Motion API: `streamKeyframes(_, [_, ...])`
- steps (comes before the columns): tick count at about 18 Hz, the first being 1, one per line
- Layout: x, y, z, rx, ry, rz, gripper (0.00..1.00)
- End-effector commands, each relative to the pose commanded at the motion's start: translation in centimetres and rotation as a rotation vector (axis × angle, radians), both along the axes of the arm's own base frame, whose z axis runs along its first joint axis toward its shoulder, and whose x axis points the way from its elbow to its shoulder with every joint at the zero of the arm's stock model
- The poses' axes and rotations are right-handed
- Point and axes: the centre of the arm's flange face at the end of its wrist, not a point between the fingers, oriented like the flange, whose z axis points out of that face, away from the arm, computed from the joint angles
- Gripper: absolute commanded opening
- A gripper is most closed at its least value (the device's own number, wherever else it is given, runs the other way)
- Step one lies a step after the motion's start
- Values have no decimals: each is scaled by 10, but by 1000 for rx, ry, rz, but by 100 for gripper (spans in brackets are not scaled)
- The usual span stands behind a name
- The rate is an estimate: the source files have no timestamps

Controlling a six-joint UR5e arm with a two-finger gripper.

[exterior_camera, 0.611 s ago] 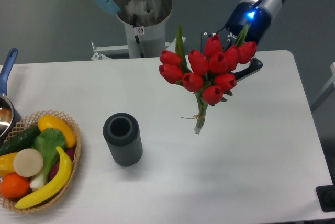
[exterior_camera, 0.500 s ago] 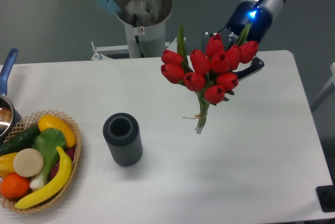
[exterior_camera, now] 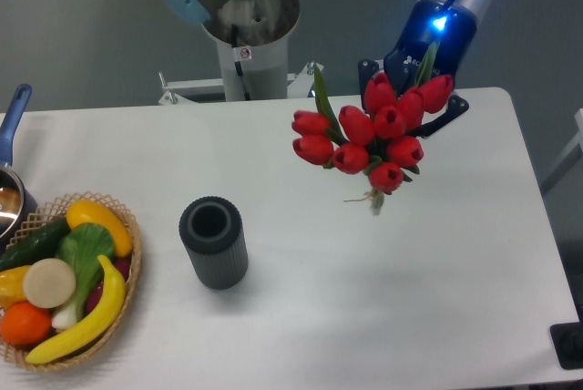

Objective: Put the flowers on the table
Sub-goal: 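Rotate the gripper holding the red tulip bouquet so stems point upward, then lower the held tulip bouquet onto the table surface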

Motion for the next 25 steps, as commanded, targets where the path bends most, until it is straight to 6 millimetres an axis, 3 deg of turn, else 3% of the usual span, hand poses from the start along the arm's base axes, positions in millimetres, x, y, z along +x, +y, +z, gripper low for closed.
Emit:
streamKeyframes(4, [7, -8, -5, -154, 57, 58, 29])
streamKeyframes(8, [15, 3, -22, -364, 123, 85, 29])
streamKeyframes(14, [8, 27, -80, -617, 160, 36, 29])
streamKeyframes(19, [-2, 60, -147, -778, 166, -68, 29])
streamKeyframes(25, [-5, 84, -197, -848, 128, -126, 31])
